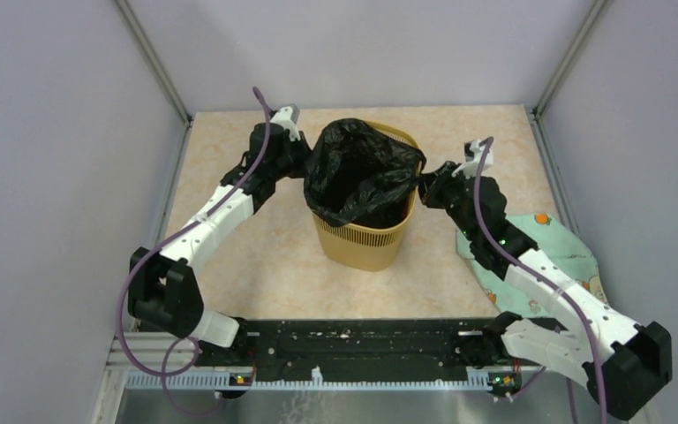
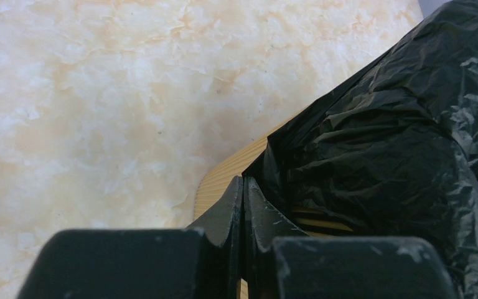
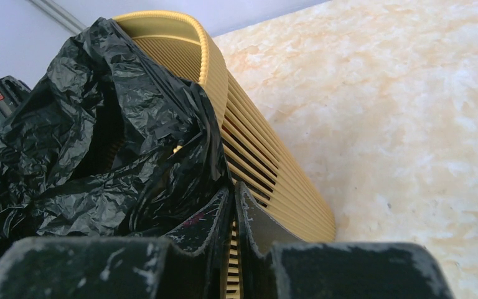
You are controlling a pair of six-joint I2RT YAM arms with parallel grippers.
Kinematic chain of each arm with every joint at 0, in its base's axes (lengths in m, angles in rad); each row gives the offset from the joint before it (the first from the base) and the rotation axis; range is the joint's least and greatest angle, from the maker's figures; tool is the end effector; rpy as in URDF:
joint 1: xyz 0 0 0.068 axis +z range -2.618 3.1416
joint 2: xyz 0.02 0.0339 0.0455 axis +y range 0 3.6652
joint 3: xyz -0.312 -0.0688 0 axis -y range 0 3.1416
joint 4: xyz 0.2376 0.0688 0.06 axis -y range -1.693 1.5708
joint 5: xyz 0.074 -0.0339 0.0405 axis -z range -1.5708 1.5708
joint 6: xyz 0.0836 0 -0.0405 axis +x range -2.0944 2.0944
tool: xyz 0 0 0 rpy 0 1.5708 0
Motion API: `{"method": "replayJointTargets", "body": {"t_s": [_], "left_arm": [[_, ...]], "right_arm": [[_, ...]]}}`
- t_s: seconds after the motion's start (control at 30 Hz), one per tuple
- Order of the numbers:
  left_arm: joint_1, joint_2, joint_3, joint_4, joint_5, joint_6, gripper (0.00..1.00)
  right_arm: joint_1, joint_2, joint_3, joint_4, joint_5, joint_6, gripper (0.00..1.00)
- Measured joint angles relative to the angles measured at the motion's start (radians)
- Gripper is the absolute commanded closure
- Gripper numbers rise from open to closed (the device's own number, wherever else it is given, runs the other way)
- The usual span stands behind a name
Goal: Put the trash bags into the trash bin
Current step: Place the trash bag in the trash bin.
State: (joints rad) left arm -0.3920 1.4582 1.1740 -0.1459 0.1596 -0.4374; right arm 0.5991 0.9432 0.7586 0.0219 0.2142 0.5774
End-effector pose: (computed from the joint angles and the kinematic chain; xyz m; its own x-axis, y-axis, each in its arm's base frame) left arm 0.3388 -0.1544 0.3492 -0.5654 -0.2188 -0.7953 0.2994 0.8440 -0.4450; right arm 0.2041 0.1178 0.3562 -0.3183 0.4285 -0.8456 -0.2435 0.8251 0.5098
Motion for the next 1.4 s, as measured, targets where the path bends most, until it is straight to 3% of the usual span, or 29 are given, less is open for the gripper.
{"method": "replayJointTargets", "body": {"t_s": [0.4,0.6,0.87,1.13,1.4], "left_arm": [[0.047,0.041,0.08,-0.077,-0.041,0.049,0.9],[0.051,0.041,0.091,-0.105,-0.054,0.052,0.89],[0.051,0.031,0.087,-0.119,-0.06,0.054,0.89],[0.051,-0.008,0.045,-0.12,-0.06,0.048,0.9],[0.051,0.017,0.076,-0.144,-0.045,0.047,0.91]], "right_arm": [[-0.013,0.116,0.005,0.135,-0.113,-0.026,0.91],[0.009,0.145,0.038,0.104,-0.102,-0.079,0.91],[0.02,0.151,0.138,-0.083,-0.047,-0.106,0.89],[0.034,0.151,0.14,-0.082,-0.054,-0.085,0.89],[0.08,0.151,0.137,-0.09,0.035,-0.092,0.86]]}}
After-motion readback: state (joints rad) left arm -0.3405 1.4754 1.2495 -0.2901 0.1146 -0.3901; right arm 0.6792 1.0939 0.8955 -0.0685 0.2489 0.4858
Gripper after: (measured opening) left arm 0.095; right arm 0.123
